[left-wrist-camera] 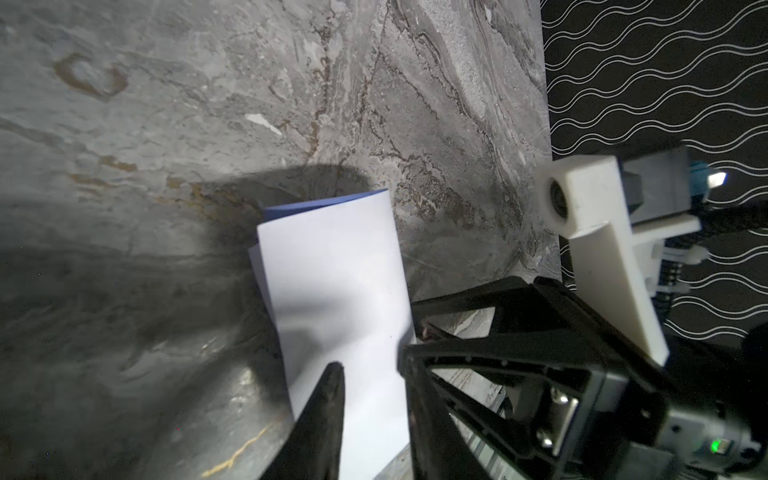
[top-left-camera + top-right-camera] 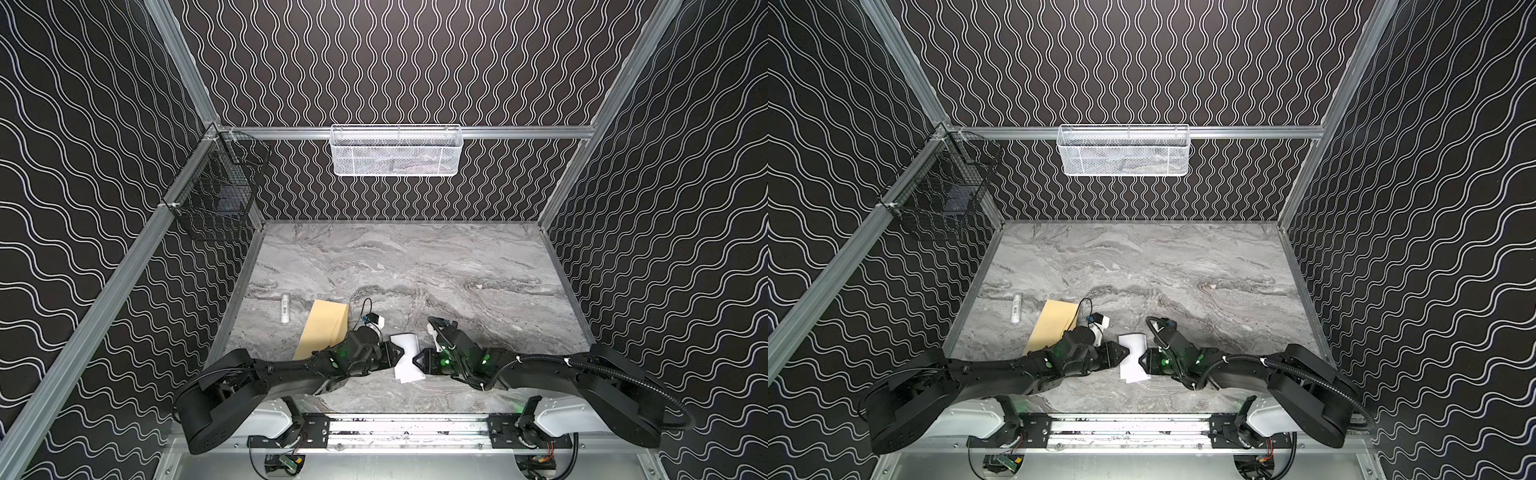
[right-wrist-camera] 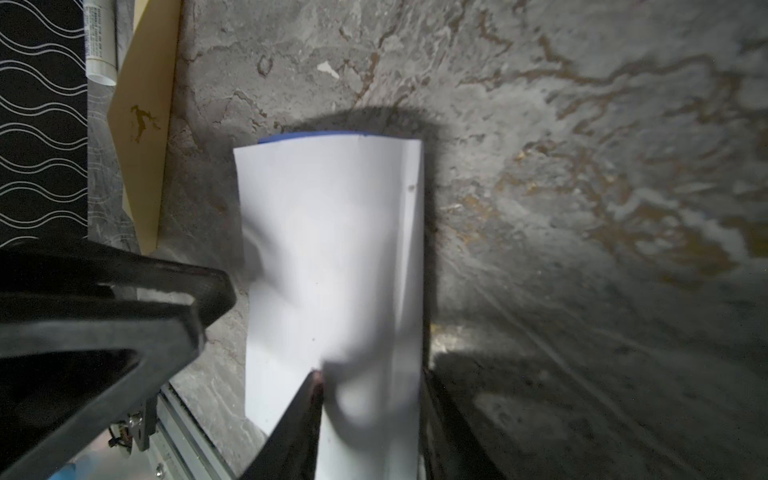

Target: Place the letter into the envelope and seal it

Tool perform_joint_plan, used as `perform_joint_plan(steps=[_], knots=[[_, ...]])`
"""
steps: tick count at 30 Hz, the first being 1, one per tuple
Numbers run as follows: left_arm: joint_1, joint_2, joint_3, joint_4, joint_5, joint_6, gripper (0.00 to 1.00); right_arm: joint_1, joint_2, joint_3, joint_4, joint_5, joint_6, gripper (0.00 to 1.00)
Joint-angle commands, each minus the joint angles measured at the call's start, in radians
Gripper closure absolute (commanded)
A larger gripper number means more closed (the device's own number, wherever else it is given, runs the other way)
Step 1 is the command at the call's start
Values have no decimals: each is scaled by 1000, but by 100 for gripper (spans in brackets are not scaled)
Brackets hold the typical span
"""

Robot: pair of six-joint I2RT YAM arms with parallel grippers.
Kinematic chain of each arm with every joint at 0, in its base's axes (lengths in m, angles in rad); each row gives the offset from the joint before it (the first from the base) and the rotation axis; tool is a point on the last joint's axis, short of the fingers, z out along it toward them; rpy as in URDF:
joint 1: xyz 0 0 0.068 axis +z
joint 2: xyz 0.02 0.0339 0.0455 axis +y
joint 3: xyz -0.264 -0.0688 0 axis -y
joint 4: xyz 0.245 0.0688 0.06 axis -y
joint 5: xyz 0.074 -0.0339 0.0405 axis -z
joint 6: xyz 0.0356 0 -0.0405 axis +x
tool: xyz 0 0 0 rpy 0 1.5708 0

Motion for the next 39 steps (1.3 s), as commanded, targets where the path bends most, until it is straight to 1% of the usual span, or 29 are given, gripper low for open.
perform_joint_plan(steps=[1,4,14,22,39], knots=[[-7,17,18,33,2,10,75,1,-10,-1,-34,21,4,60],[-15,41,26,36,3,11,77,-1,-2,-2,-28,22,6,63],[-42,102,75,41,-2,20,79,-1,-33,-18,-26,40,21,65],[-56,136,106,42,-3,23,81,-6,-28,-34,-20,35,27,70],[-83,204,116,79,-11,4,87,-9,-47,-60,-14,34,36,71]])
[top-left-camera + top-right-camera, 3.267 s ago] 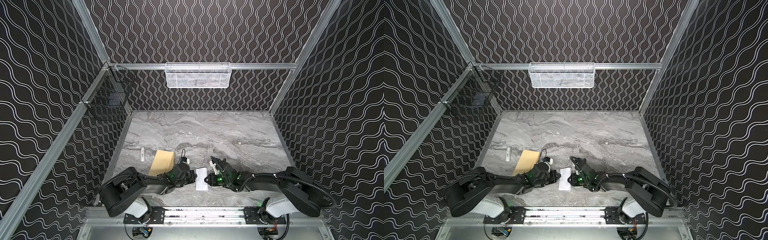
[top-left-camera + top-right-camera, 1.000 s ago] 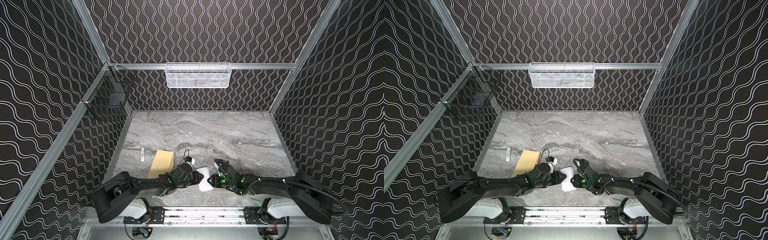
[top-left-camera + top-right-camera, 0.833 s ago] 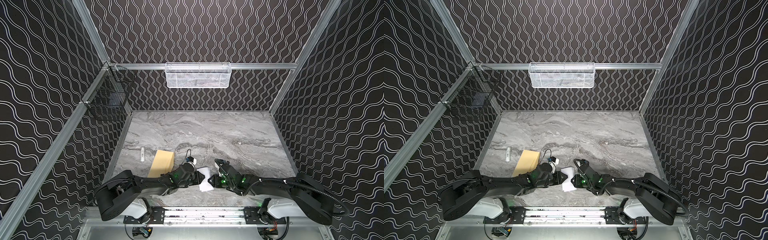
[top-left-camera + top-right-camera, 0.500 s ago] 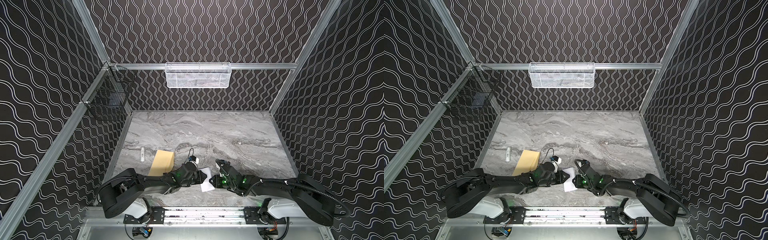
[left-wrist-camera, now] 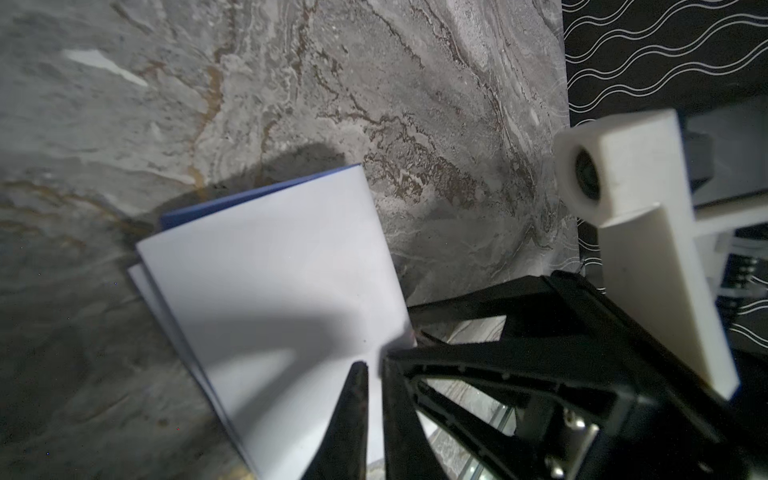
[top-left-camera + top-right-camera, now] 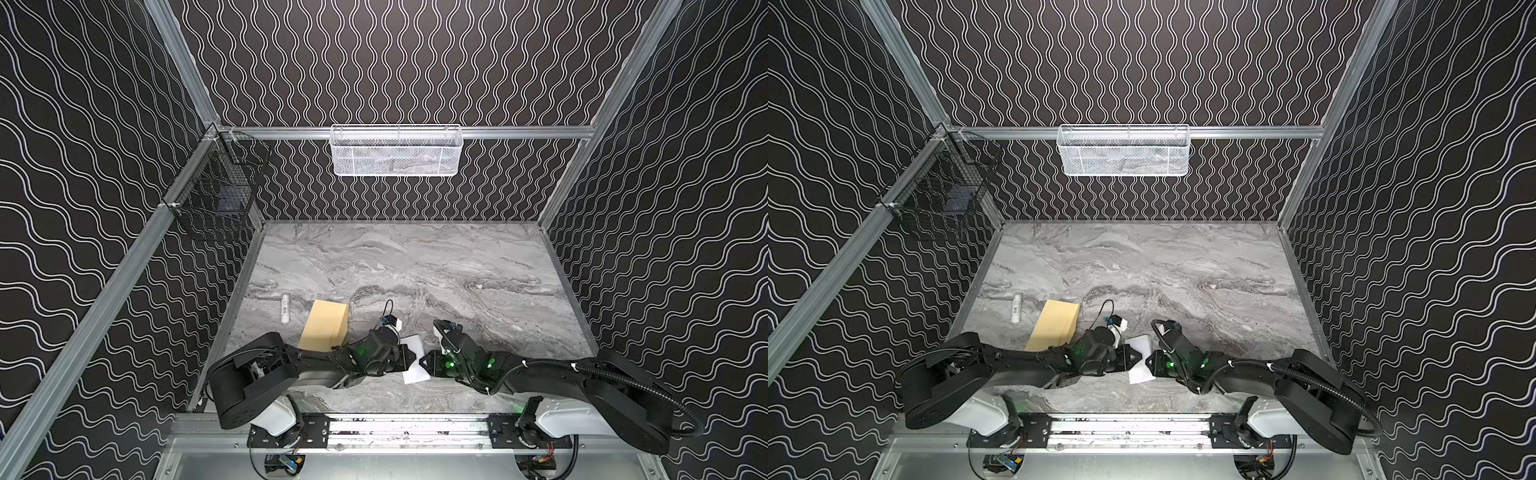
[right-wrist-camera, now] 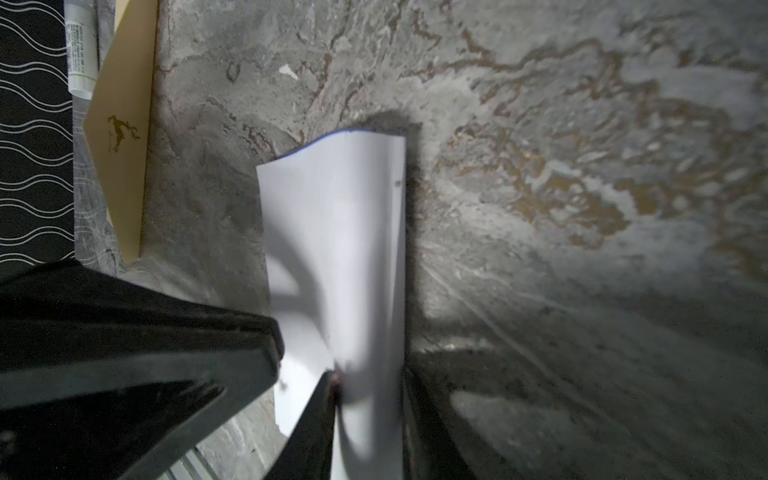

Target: Place the letter into the envelope and seal it

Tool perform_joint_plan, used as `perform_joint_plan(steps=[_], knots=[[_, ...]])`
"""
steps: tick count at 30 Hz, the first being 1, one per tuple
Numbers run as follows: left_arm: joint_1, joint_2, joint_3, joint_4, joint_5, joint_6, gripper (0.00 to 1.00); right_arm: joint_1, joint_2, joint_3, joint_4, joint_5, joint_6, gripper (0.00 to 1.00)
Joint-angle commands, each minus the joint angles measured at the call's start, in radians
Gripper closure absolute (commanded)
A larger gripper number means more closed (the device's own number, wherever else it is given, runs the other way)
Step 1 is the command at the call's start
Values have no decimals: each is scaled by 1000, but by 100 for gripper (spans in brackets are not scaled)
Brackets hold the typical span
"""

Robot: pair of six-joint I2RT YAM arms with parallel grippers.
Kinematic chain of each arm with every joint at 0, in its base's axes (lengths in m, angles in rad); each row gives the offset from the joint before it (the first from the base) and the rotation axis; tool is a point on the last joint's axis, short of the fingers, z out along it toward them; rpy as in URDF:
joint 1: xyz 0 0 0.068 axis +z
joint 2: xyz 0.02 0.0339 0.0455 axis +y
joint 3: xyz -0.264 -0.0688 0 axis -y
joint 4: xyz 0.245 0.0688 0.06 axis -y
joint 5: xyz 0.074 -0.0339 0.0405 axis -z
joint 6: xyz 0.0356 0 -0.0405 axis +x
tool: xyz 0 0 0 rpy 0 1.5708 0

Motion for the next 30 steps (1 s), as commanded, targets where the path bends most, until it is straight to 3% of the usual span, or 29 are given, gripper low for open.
perform_joint_plan(steps=[1,13,30], knots=[[-3,8,2,53,-11,-9,87,1,-4,-9,-24,8,10,71],[-17,-19,5,32,-10,-9,88,0,-12,-25,-29,0,4,69],[-61,74,-8,49,-24,-41,96,-1,-34,-50,-50,8,8,67]])
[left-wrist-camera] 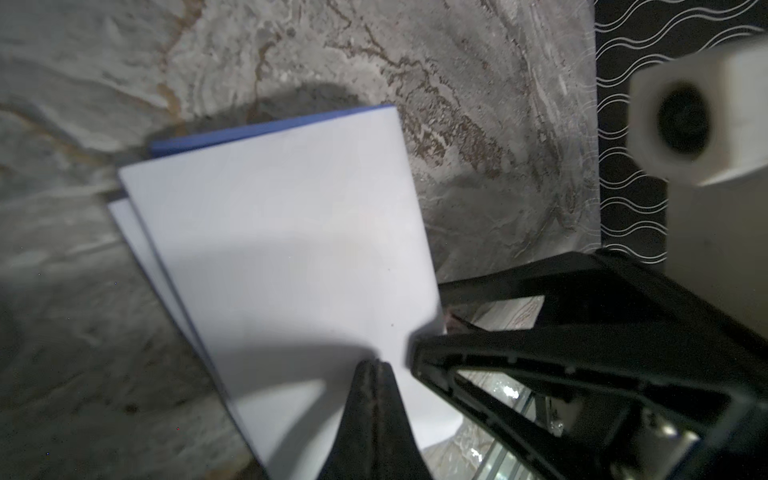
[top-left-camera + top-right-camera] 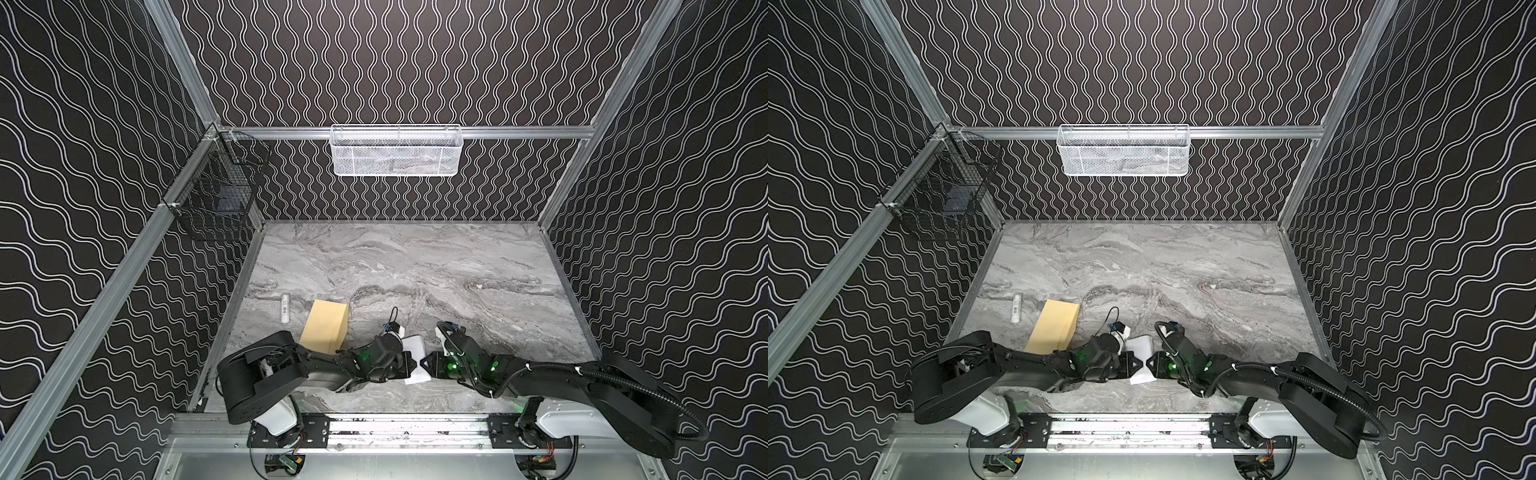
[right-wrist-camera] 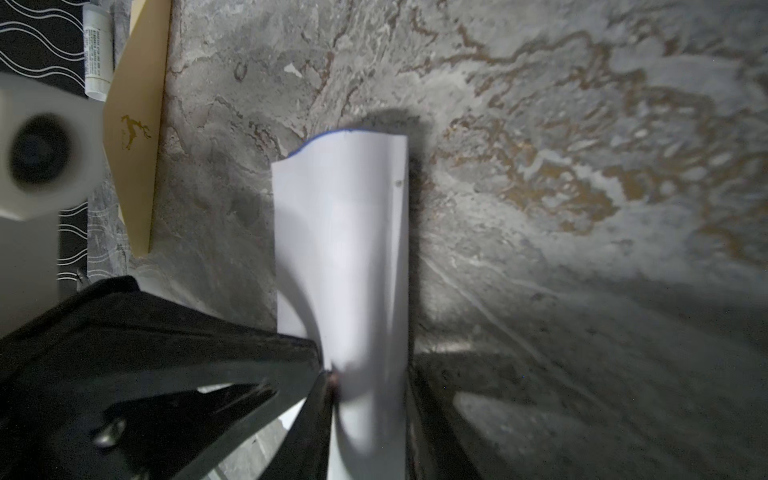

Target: Place the letter into the envelope and seal it

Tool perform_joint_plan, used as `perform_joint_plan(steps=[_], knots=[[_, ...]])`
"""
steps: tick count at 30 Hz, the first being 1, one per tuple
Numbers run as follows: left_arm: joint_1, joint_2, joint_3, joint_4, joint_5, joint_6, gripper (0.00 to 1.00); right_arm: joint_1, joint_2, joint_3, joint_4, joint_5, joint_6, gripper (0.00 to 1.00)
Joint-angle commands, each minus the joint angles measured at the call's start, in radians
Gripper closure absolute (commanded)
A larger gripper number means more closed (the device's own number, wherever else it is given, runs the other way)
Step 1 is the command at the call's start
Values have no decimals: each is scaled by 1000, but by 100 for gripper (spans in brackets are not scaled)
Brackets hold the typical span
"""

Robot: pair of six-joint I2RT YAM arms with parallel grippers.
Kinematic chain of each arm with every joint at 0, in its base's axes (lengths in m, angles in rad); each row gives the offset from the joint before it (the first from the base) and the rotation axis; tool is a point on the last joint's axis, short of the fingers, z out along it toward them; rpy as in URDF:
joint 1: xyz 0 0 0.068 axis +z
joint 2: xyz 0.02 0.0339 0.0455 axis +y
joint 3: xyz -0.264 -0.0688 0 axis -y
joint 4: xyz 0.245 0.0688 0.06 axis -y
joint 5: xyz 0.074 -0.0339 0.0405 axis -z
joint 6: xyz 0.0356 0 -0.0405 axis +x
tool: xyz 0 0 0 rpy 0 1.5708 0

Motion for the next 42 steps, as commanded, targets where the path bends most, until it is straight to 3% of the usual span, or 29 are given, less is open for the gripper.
perform_joint_plan(steps=[1,6,12,16,19,21,25,27,31,42], knots=[[-9,21,-5,32,-5,-17,97,0,-6,-12,-82,15,11,66],[-24,46,-22,36,-12,-25,99,0,-41,-12,-116,35,17,60],[-34,61,-43,65,-18,-38,100,-11,-136,12,-209,70,30,41],[-38,51,-49,58,-24,-35,100,-14,-236,56,-309,114,36,36],[-38,39,-48,49,-29,-30,100,-16,-298,77,-304,77,29,41],[-40,35,-47,41,-30,-29,100,-15,-312,80,-247,8,32,51],[-40,38,-44,47,-29,-26,100,-15,-242,106,-204,-83,33,71],[-40,41,-46,51,-29,-28,100,-15,-188,113,-208,-84,37,76],[-40,39,-52,54,-29,-30,100,-15,-110,82,-130,-109,52,78],[-40,28,-50,40,-35,-21,100,-20,-40,40,-158,-62,64,81]])
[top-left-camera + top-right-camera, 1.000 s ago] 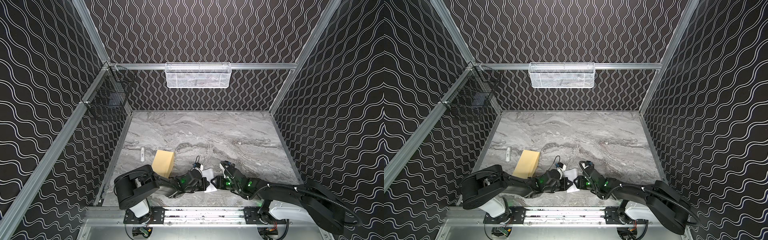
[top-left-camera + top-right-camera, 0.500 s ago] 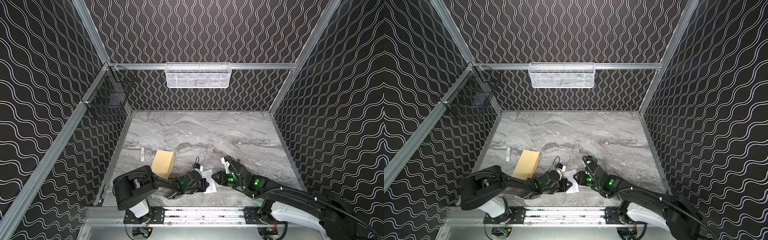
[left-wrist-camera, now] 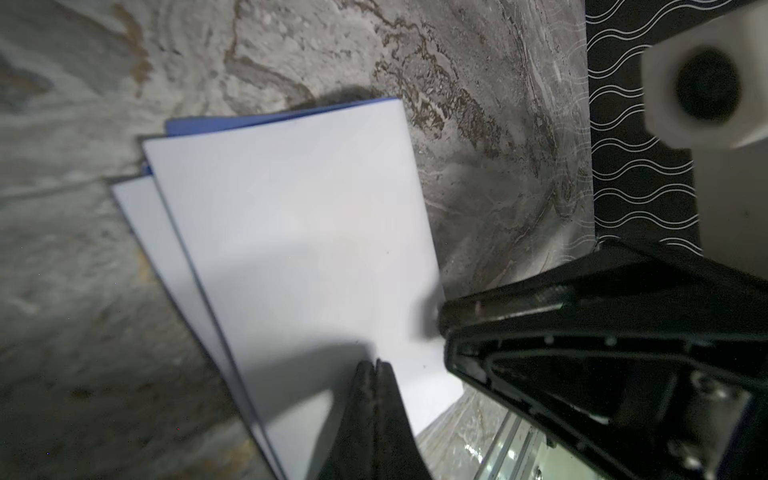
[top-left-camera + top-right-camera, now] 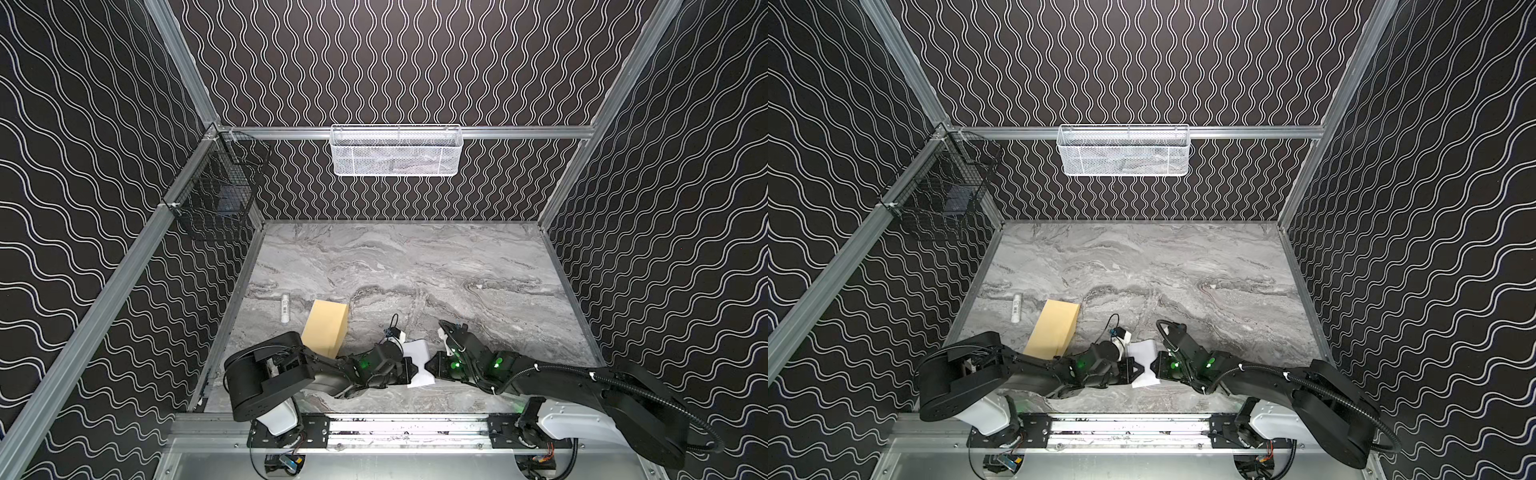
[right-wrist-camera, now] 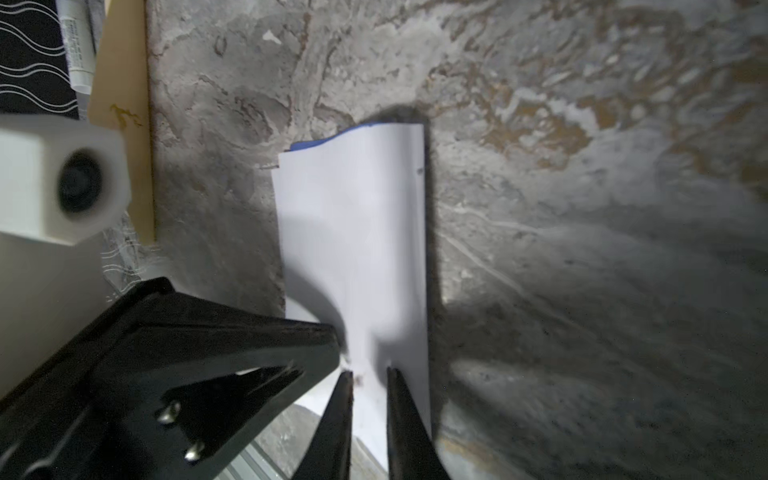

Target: Place the letter into the envelope and seal it

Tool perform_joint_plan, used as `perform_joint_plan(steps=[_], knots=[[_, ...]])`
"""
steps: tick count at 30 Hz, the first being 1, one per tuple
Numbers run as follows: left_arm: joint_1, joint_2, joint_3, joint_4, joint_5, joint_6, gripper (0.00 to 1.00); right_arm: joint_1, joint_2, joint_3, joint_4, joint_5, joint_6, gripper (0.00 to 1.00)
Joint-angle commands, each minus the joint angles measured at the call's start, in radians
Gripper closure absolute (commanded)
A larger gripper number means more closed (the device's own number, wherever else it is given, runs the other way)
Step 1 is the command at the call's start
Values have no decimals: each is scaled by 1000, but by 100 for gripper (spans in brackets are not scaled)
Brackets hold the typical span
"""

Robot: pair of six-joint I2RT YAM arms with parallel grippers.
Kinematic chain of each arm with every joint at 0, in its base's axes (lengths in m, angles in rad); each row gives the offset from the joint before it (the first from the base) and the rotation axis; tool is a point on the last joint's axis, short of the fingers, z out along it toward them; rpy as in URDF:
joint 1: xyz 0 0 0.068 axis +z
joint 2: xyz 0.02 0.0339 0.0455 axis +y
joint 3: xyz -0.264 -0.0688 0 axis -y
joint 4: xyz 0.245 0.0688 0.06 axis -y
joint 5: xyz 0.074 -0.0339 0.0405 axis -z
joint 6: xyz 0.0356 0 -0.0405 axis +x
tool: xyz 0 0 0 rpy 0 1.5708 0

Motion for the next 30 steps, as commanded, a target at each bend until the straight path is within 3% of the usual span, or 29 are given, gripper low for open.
perform_joint_plan(steps=[1,12,30], knots=[[-1,6,-2,-67,-9,4,100,-1,22,-2,4,15,7,81],[-2,-3,-5,-80,-15,6,100,-4,21,3,-47,52,-3,74],[-2,-98,5,-30,-10,-6,95,-5,38,-14,-56,30,-57,78]])
